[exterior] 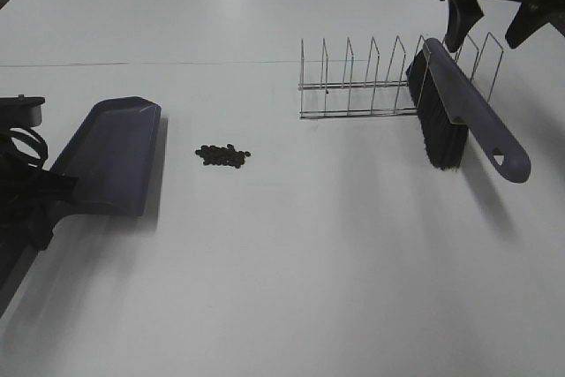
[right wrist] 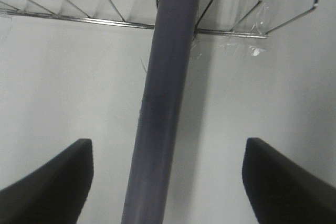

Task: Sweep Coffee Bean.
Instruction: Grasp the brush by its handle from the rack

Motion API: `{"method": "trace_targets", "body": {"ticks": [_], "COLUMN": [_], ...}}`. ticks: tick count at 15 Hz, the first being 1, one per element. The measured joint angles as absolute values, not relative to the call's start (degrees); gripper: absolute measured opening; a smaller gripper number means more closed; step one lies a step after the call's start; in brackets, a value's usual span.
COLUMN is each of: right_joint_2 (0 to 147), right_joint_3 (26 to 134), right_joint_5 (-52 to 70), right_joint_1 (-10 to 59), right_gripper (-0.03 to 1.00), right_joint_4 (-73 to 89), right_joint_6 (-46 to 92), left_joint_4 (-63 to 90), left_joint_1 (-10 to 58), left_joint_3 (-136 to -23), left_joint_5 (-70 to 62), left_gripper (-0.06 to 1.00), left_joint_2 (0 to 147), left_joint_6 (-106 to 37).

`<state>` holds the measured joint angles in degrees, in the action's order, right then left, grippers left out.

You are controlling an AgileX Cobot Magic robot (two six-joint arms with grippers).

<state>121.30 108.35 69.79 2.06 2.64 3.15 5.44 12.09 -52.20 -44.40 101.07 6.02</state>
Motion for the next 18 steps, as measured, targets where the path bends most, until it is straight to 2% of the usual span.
{"method": "trace_targets", "body": {"ticks": [9, 18], "right_joint_2": [129.37, 129.60], "right_joint_3": [108.46, 108.46], "right_joint_5": [69.90, 67.04], "right_joint_1": [2.06, 2.06], "right_gripper": [0.66, 0.63], "right_joint_4": [2.98, 4.64], "right_joint_6": [3.78, 4.01], "left_joint_4": [5.44, 5.44], "left_joint_1": [12.09, 12.09], "left_joint_3": [-52.20, -52.20], "left_joint_5": [-44.35, -44.29], "left_gripper": [0.32, 0.32], "left_joint_2": [101.07, 101.07], "left_joint_6": [6.02, 6.02]}}
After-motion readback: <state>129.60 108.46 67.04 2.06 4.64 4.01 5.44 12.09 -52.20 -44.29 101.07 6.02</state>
